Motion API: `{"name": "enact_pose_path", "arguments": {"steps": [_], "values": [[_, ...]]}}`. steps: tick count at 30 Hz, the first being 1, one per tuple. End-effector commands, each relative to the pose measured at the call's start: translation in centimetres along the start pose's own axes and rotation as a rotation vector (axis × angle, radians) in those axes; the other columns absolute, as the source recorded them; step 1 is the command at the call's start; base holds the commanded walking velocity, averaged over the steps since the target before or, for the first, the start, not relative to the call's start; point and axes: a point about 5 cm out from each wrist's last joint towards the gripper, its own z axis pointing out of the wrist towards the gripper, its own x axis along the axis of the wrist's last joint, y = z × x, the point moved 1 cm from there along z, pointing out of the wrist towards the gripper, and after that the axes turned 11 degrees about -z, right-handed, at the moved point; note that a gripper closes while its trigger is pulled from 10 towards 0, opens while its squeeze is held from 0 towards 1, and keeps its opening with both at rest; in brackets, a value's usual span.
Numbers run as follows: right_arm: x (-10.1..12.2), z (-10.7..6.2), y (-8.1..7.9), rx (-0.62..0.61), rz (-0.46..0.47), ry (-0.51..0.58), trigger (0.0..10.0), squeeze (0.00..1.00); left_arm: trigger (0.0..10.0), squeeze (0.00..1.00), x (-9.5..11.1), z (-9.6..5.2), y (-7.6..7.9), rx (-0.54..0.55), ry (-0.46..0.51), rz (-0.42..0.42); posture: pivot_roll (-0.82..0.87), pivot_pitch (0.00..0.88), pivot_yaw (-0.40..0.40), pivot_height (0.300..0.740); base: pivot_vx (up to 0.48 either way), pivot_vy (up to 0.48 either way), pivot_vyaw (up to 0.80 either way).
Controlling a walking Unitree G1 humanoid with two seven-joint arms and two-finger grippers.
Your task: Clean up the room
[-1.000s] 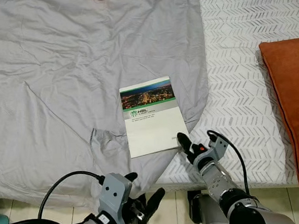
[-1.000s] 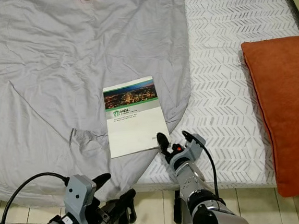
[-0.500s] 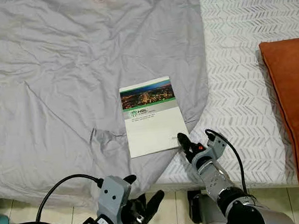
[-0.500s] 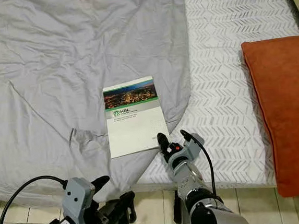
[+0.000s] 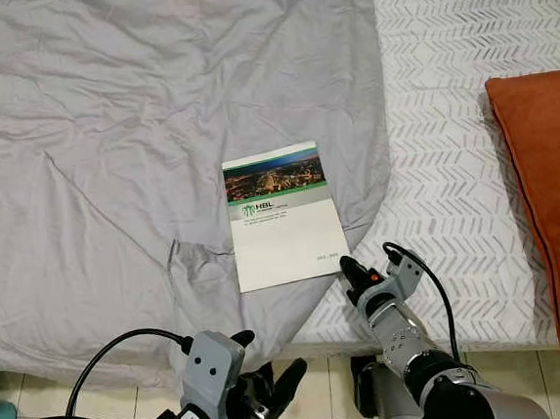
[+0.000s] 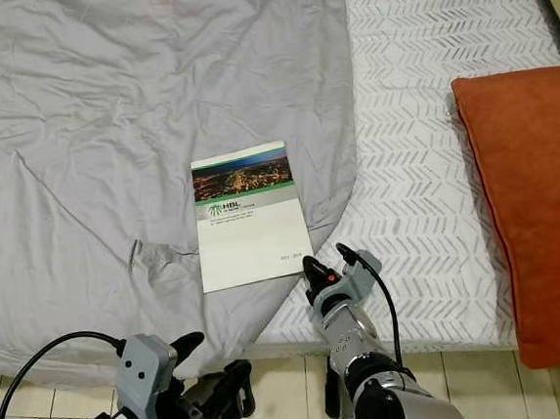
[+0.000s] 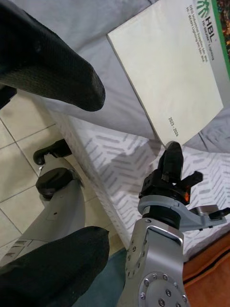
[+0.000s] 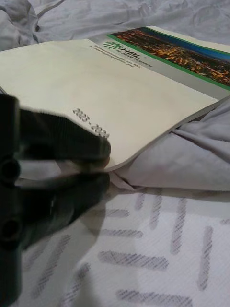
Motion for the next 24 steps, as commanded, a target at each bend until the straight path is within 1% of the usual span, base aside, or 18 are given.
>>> {"name": "enact_pose_path", "arguments": {"steps": [1,5,9,10,11,12,13,14,15,16,17,18,19,20,21,22,23,24], "values": [[-2.4,-0.7,0.1,-0.024,0.047,-0.079,0.0,0.00,10.0,0.00,-0.4,-0.7,0.1,0.011,-0.021,-0.010,0.21,0.562,0.094,0.740,0.000,0.000,0.00],[-2.3,-0.6,0.0,-0.020,0.044,-0.074,0.0,0.00,10.0,0.00,-0.4,-0.6,0.0,0.011,-0.022,-0.009,0.21,0.559,0.092,0.740,0.000,0.000,0.00],[-0.5,0.0,-0.1,-0.011,0.025,-0.019,0.0,0.00,10.0,0.00,-0.4,0.4,-0.7,0.015,-0.009,0.001,0.17,0.519,0.062,0.740,0.000,0.000,0.00],[-0.2,0.1,-0.3,0.003,0.005,-0.011,0.0,0.00,10.0,0.00,-0.3,0.6,-0.9,0.016,-0.003,0.007,0.17,0.510,0.056,0.740,0.000,0.000,0.00],[-0.2,0.1,-0.3,0.003,0.005,-0.011,0.0,0.00,10.0,0.00,-0.3,0.6,-0.9,0.016,-0.003,0.007,0.17,0.510,0.056,0.740,0.000,0.000,0.00],[0.5,0.2,-0.4,0.018,-0.025,0.007,0.0,0.00,10.0,0.00,-0.2,1.1,-1.3,0.021,0.006,0.015,0.15,0.467,0.039,0.740,0.000,0.000,0.00],[1.6,0.4,-0.3,0.029,-0.052,0.041,0.0,0.00,10.0,0.00,0.1,1.5,-1.6,0.025,0.019,0.023,0.14,0.454,0.035,0.740,0.000,0.000,0.00],[1.6,0.4,-0.3,0.029,-0.052,0.041,0.0,0.00,10.0,0.00,0.1,1.5,-1.6,0.025,0.019,0.023,0.14,0.454,0.035,0.740,0.000,0.000,0.00],[2.7,0.6,-0.2,0.031,-0.080,0.074,0.0,0.00,10.0,0.00,0.4,1.8,-1.9,0.028,0.031,0.030,0.14,0.440,0.030,0.740,0.000,0.000,0.00],[4.6,0.7,0.2,0.031,-0.109,0.128,0.0,0.00,10.0,0.00,0.7,2.4,-2.3,0.032,0.045,0.039,0.11,0.386,0.016,0.740,0.000,0.000,0.00],[4.6,0.7,0.2,0.031,-0.109,0.128,0.0,0.00,10.0,0.00,0.7,2.4,-2.3,0.032,0.045,0.039,0.11,0.386,0.016,0.740,0.000,0.000,0.00],[6.2,0.7,0.4,0.029,-0.151,0.174,0.0,0.00,10.0,0.00,0.8,2.9,-2.7,0.034,0.055,0.048,0.10,0.353,0.010,0.740,0.000,0.000,0.00],[6.2,0.7,0.4,0.029,-0.151,0.174,0.0,0.00,10.0,0.00,0.8,2.9,-2.7,0.034,0.055,0.048,0.10,0.353,0.010,0.740,0.000,0.000,0.00],[7.7,0.7,0.7,0.020,-0.185,0.218,0.0,0.00,10.0,0.00,0.9,3.6,-3.2,0.038,0.063,0.060,0.08,0.306,0.006,0.740,0.000,0.000,0.00],[7.7,0.7,0.7,0.020,-0.185,0.218,0.0,0.00,10.0,0.00,0.9,3.6,-3.2,0.038,0.063,0.060,0.08,0.306,0.006,0.740,0.000,0.000,0.00],[10.2,0.4,1.2,0.002,-0.316,0.297,0.0,0.00,10.0,0.00,1.0,5.0,-4.3,0.065,0.070,0.086,0.05,0.238,0.006,0.740,0.000,0.000,0.00],[10.2,0.4,1.2,0.002,-0.316,0.297,0.0,0.00,10.0,0.00,1.0,5.0,-4.3,0.065,0.070,0.086,0.05,0.238,0.006,0.740,0.000,0.000,0.00],[11.2,0.0,1.4,-0.008,-0.400,0.331,0.0,0.00,10.0,0.00,1.0,5.4,-5.4,0.132,0.077,0.093,0.04,0.185,0.008,0.740,0.000,0.000,0.00]]}}
